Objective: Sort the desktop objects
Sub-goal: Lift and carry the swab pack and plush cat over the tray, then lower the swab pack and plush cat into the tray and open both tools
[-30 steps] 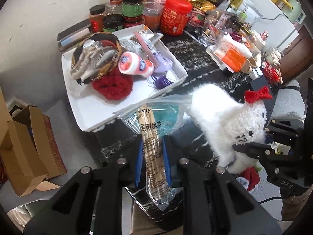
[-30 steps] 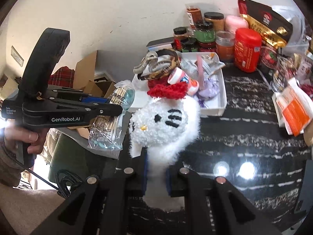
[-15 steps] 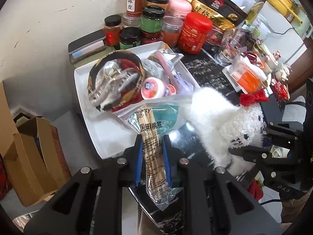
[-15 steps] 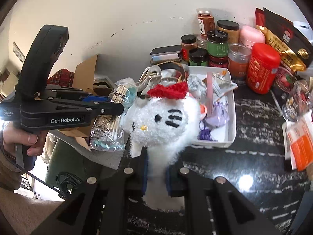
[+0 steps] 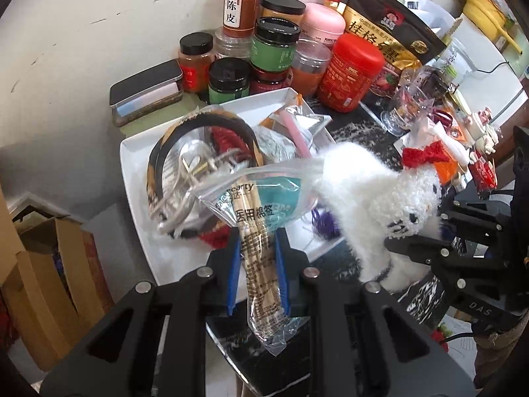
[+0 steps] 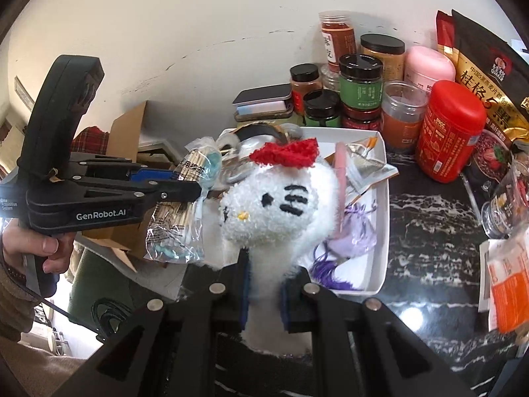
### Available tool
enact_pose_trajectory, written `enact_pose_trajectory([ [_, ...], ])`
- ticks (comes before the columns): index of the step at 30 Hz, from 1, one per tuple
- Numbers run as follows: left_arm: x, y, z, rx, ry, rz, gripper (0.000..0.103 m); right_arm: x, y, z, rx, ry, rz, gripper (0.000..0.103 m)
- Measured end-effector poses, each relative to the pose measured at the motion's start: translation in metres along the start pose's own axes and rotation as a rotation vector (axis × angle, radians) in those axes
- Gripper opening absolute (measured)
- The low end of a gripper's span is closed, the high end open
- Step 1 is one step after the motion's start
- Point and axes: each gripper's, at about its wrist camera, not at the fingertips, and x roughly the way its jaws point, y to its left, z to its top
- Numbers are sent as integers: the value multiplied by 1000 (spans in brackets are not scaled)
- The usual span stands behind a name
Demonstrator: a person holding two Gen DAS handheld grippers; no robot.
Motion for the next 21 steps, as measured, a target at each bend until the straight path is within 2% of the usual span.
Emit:
enact_pose_trajectory([
  [13, 38, 9, 31, 2, -10, -26, 18, 46, -36, 28, 50, -51, 0, 14],
  [21, 62, 12, 43, -2, 4, -27, 18, 72, -48, 34, 44, -29, -28, 14],
])
